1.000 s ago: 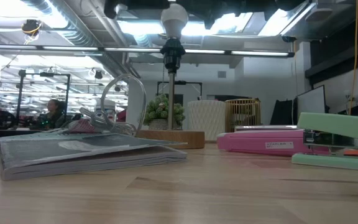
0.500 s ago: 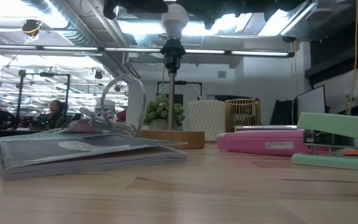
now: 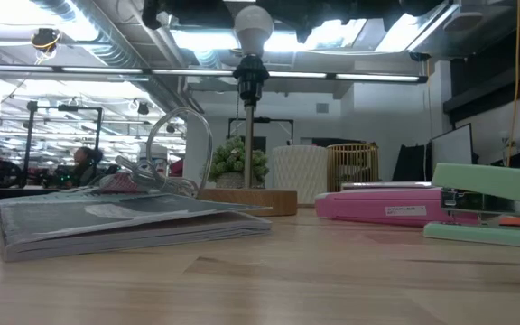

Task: Screw lightbulb
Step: Insert the lightbulb into the lamp

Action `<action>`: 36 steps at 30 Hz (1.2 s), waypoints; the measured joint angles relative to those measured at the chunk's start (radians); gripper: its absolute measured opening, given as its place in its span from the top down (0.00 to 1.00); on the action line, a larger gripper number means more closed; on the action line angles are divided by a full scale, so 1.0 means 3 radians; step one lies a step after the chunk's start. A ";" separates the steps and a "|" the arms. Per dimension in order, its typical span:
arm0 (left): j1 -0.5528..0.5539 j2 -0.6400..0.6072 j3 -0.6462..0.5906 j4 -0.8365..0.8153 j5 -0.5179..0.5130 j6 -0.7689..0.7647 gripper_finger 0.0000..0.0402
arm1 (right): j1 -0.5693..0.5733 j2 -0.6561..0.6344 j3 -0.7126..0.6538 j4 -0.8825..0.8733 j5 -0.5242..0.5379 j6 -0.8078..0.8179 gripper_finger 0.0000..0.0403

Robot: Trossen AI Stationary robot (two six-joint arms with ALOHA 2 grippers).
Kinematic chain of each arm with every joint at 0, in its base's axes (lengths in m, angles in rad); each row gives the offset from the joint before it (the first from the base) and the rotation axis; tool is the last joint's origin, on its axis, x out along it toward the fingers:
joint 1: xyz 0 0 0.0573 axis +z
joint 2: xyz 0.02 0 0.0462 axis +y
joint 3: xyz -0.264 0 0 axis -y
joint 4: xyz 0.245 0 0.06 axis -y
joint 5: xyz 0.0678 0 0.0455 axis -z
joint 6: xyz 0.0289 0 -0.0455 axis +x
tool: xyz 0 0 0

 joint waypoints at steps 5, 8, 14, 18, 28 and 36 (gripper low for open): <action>0.0087 0.0000 0.0000 0.0001 -0.0007 0.0060 1.00 | 0.0004 0.0000 0.0000 0.0001 -0.0010 0.0000 0.89; 0.0104 -0.0005 0.0000 0.0004 -0.0066 0.0086 1.00 | 0.0003 0.0000 0.0000 0.0001 -0.0008 0.0000 0.89; -0.0048 -0.0082 -0.0001 0.0406 -0.0162 0.0492 1.00 | 0.0003 0.0000 0.0000 0.0003 0.0010 0.0000 0.89; -0.0218 -0.0089 -0.0001 0.0554 -0.0024 0.0612 1.00 | 0.0003 0.0000 0.0000 0.0004 0.0012 0.0000 0.89; -0.0297 -0.0081 -0.0001 0.0036 0.0704 -0.0189 1.00 | 0.0003 0.0000 0.0000 0.0005 0.0014 0.0000 0.89; -0.0121 -0.0080 -0.0001 -0.0112 0.0703 -0.0358 1.00 | 0.0002 0.0000 0.0000 0.0005 0.0015 0.0000 0.89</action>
